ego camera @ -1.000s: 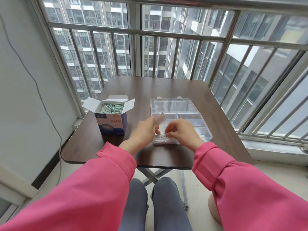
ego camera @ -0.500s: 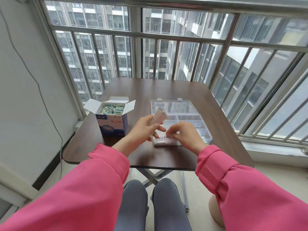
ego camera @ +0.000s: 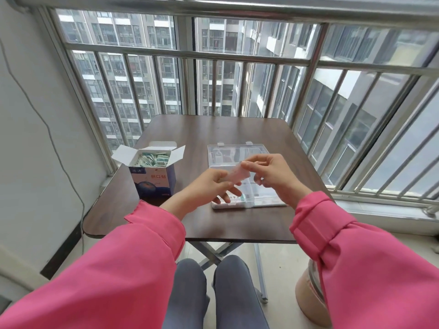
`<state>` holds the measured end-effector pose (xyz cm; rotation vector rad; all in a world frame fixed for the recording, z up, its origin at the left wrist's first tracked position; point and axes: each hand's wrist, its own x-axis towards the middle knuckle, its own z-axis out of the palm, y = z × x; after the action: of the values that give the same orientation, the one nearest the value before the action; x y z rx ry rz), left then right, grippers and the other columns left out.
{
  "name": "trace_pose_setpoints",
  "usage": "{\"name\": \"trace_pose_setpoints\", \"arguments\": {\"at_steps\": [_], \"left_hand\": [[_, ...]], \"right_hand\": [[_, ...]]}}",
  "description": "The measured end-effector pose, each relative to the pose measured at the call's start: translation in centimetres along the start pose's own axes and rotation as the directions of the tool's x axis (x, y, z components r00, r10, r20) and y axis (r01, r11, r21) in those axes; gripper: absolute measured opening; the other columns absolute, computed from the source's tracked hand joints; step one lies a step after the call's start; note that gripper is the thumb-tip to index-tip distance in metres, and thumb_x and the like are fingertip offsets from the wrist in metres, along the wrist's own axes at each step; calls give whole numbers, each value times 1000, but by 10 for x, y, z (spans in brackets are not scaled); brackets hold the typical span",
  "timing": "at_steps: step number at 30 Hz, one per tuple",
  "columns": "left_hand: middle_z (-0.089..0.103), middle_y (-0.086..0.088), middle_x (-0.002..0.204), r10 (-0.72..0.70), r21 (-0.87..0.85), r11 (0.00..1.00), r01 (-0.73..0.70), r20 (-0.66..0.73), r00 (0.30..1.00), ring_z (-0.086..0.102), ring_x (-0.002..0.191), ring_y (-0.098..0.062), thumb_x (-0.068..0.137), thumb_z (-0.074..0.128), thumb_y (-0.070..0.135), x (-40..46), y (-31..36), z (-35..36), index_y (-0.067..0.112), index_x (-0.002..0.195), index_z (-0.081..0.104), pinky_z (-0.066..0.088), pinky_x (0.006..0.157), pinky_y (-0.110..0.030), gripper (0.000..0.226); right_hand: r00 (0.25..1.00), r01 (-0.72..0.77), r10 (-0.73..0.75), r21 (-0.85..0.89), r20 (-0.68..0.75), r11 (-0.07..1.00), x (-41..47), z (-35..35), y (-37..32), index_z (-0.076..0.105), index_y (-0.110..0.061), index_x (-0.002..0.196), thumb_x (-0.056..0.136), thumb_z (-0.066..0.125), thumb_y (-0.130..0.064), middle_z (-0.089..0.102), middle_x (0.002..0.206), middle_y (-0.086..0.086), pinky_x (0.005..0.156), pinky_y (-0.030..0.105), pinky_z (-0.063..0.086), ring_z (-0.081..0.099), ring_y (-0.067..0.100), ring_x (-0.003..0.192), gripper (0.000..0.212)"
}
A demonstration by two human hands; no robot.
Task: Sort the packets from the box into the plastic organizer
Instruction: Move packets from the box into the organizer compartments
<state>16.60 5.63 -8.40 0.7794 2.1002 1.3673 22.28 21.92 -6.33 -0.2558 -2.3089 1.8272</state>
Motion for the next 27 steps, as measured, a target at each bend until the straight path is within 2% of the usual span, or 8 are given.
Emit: {"name": "trace_pose_setpoints", "arguments": {"at_steps": [6, 9, 11, 15, 18, 21, 24, 27], "left_hand": [[70, 1, 84, 5, -33, 999, -6, -47, 999, 49, 46, -1, 99, 40, 6, 5, 0, 3, 18, 100, 58, 37, 47, -13, 21], [68, 0, 78, -14, -56, 998, 6, -141, 990, 45, 41, -1, 98, 38, 4, 11, -2, 6, 9, 104, 58, 34, 43, -12, 21], [65, -1, 73, -27, -75, 997, 12, -192, 981, 42, 38, -1, 97, 39, 4, 15, -1, 9, 7, 103, 58, 32, 42, -12, 21], [63, 0, 70, -73, -101, 993, 53, -197, 978, 40, 43, -7, 99, 45, 32, 22, 10, 19, 7, 101, 60, 32, 42, -14, 29], [65, -1, 72, -79, -108, 992, 59, -189, 979, 42, 46, -8, 94, 48, 47, 24, 16, 24, 6, 98, 61, 34, 45, -15, 43], [67, -2, 81, -76, -87, 994, 62, -172, 982, 50, 50, -7, 93, 50, 48, 24, 15, 30, 4, 97, 63, 40, 47, -14, 46], [64, -2, 80, -75, -58, 996, 65, -203, 976, 50, 51, -8, 95, 50, 36, 27, 10, 35, 7, 93, 65, 42, 48, -12, 33], [60, 0, 74, -62, -49, 997, 52, -226, 972, 46, 45, -4, 98, 44, 20, 32, 9, 39, 12, 85, 61, 40, 50, -15, 23]], "right_hand": [[994, -62, 89, 343, -64, 937, -4, -18, 9, 59, -8, 78, 90, 57, -4, 69, 62, -1, 44, 11, 42, 67, 9, 54, 13], [984, -66, 138, 495, -109, 867, -5, -27, 13, 58, -5, 73, 91, 56, -7, 69, 61, 3, 57, 14, 54, 69, 13, 59, 18], [973, -71, 169, 491, -158, 868, -4, -33, 16, 55, -4, 68, 91, 58, -14, 65, 57, 6, 56, 16, 54, 68, 15, 56, 25], [970, -106, 163, 286, -182, 952, -2, -48, 25, 59, 5, 81, 80, 65, 7, 61, 72, 15, 59, 14, 53, 67, 12, 55, 7], [967, -153, 173, 116, -186, 981, -2, -65, 31, 61, 10, 98, 78, 64, 14, 61, 74, 13, 58, 13, 53, 64, 13, 58, 21], [967, -176, 151, -110, -205, 978, -2, -78, 38, 66, 6, 85, 78, 65, 12, 61, 70, 10, 58, 15, 54, 59, 16, 64, 9], [973, -192, 143, -293, -183, 937, -2, -80, 45, 66, -12, 67, 75, 69, 8, 63, 66, 9, 61, 20, 49, 59, 15, 62, 22], [985, -142, 82, -456, -150, 878, 0, -73, 47, 70, -14, 69, 73, 70, 3, 64, 63, 4, 62, 16, 46, 58, 10, 59, 18]]}}
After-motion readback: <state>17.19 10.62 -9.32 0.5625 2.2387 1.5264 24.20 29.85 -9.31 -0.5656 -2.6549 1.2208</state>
